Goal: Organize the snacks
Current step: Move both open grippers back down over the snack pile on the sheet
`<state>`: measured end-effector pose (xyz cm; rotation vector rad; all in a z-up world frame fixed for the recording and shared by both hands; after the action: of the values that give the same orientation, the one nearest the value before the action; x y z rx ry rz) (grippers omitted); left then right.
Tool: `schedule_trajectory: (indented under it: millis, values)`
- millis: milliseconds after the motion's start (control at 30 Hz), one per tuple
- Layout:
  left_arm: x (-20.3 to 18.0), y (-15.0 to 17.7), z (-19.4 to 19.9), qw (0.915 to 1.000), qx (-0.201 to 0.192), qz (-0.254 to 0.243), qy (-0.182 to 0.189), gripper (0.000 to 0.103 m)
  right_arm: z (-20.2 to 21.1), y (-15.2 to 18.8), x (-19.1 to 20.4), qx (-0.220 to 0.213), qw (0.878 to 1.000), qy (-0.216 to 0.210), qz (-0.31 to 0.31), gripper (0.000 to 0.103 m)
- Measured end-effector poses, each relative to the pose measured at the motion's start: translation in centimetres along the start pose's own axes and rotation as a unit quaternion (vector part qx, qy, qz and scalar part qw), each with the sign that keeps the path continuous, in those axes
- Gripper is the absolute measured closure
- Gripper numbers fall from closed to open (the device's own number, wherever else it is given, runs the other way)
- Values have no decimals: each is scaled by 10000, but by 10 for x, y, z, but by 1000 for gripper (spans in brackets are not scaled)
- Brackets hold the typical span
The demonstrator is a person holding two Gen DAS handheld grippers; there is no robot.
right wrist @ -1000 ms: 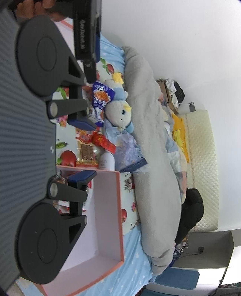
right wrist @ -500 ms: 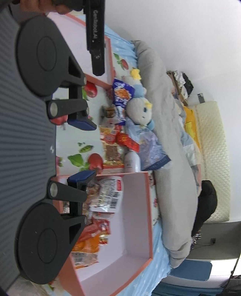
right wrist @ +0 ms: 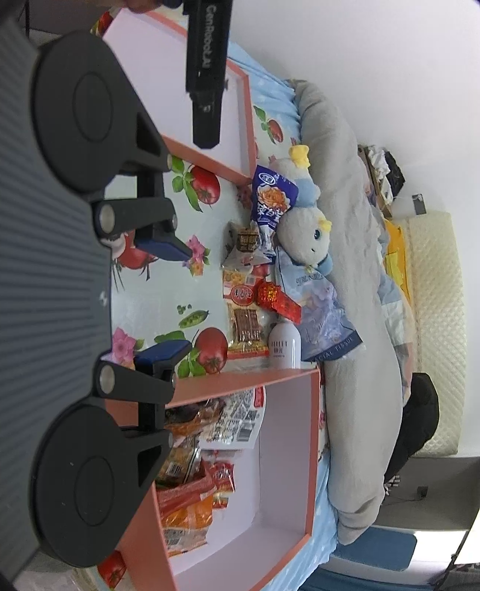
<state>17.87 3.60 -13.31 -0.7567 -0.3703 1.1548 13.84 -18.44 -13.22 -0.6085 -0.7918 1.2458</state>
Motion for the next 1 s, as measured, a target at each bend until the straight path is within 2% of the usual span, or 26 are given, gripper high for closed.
schedule_trajectory:
  millis: [167, 367, 533, 833, 933, 1000]
  values:
    - [9, -12, -24, 9999, 78, 62, -79, 34, -18, -5, 6, -174, 9996, 85, 214, 53]
    - [21, -24, -60, 9994, 294, 25, -156, 34, -49, -12, 5, -51, 9998, 93, 168, 53]
    - [34, -32, -95, 9987, 460, 190, -143, 34, -78, -14, 12, -7, 9990, 185, 396, 53]
    - [63, -53, -159, 9962, 570, 657, 107, 34, -150, -22, 12, 205, 9968, 541, 547, 53]
    - [71, -60, -180, 9951, 582, 770, 199, 26, -175, -27, 12, 217, 9960, 653, 571, 53]
    - [74, -64, -191, 9949, 557, 794, 288, 25, -193, -30, 10, 301, 9953, 714, 588, 53]
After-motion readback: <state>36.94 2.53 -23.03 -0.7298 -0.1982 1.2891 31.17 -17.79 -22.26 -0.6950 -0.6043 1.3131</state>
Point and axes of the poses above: each gripper's, at about its wrist camera, not at the fingertips, and z roughly against the way its jaws point, x to its left, y to its underside, the point moved 3 cm from there along -z, roughly the way its jaws point, and after that the axes turned 9 degrees about -z, right-handed, at the moved point
